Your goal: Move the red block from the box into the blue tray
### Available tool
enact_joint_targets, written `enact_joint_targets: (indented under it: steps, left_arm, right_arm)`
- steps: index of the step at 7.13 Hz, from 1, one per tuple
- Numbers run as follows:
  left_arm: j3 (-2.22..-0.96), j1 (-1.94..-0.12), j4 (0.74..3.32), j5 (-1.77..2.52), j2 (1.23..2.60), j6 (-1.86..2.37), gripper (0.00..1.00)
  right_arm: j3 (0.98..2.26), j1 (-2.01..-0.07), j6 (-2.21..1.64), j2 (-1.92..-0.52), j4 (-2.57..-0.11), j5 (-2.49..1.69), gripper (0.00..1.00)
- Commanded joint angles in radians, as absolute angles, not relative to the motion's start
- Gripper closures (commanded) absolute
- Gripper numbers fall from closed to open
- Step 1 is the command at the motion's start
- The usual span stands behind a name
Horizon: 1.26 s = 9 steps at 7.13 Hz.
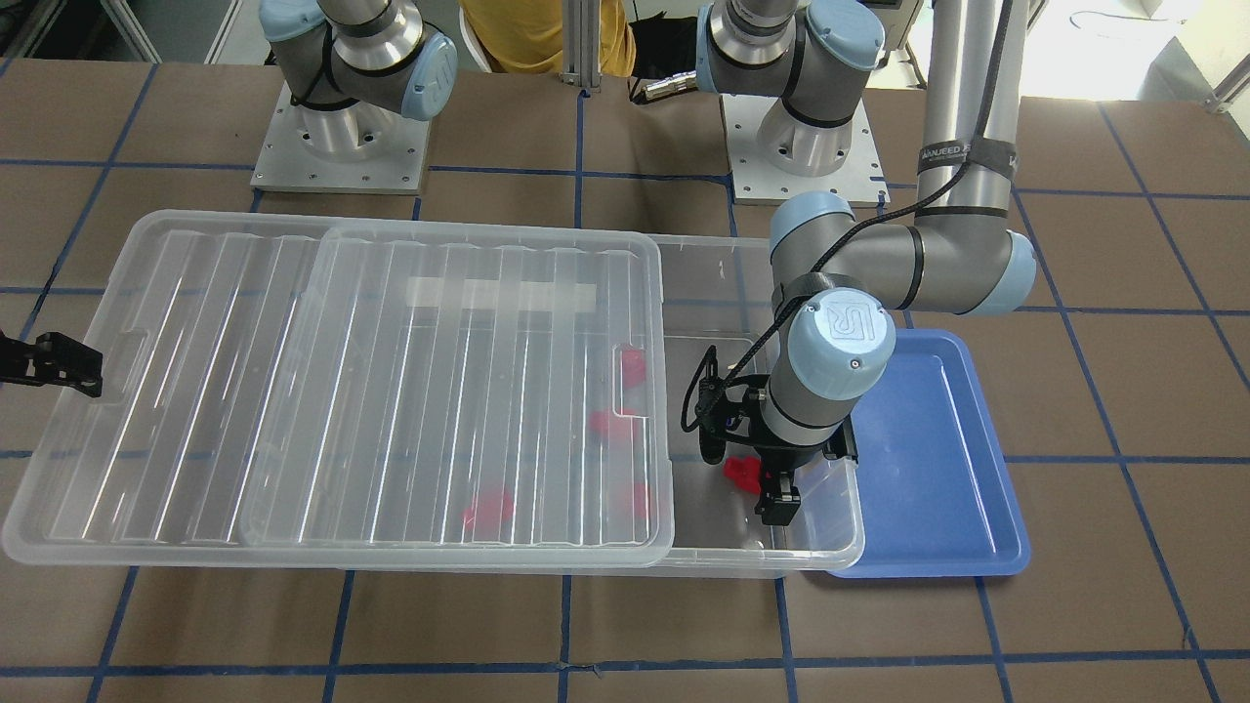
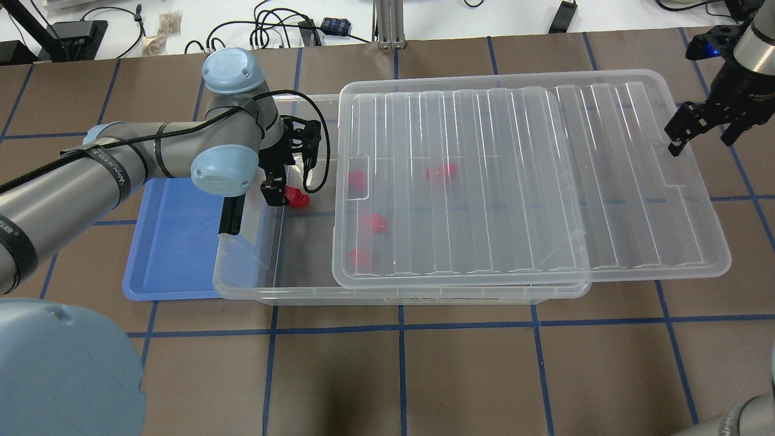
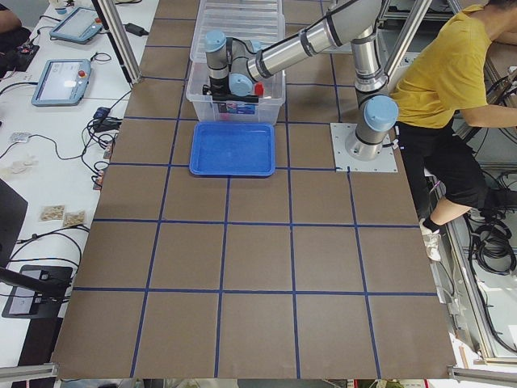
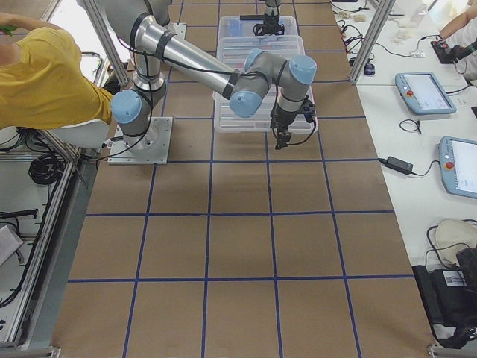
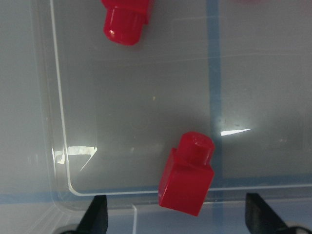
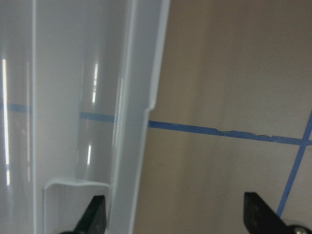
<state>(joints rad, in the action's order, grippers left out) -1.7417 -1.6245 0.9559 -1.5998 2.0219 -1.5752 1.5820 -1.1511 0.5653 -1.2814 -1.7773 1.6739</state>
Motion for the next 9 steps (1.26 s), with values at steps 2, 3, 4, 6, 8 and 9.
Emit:
enact_joint_targets:
  steps: [2, 3, 4, 6, 8, 9]
  left_arm:
    - [-1.758, -1.634, 0.936, -1.601, 2.042, -1.580, 0.00]
    - [-1.796, -1.634, 0.895, -1.605, 2.039, -1.583, 0.00]
    - [-1.825, -1.632, 0.840, -1.605, 2.033, -1.582, 0.00]
    - [-1.833, -1.632, 0.835, -1.603, 2.040, -1.575, 0.12]
    - [-1.832, -1.632, 0.831, -1.603, 2.037, -1.580, 0.36]
    - [-1.833, -1.634, 0.818, -1.603, 2.036, -1.578, 0.64]
  right_arm:
    - [1.578, -1.135, 0.600, -1.282, -1.776, 1.674, 0.00]
    - [1.580, -1.135, 0.600, -1.282, -1.775, 1.672, 0.00]
    - [1.580, -1.135, 0.600, -1.282, -1.772, 1.672, 0.00]
    - [1.580, -1.135, 0.597, -1.285, -1.770, 1.666, 0.00]
    - [1.582, -1.140, 0.584, -1.295, -1.769, 1.663, 0.00]
    - [1.582, -1.144, 0.583, -1.298, -1.767, 1.663, 0.00]
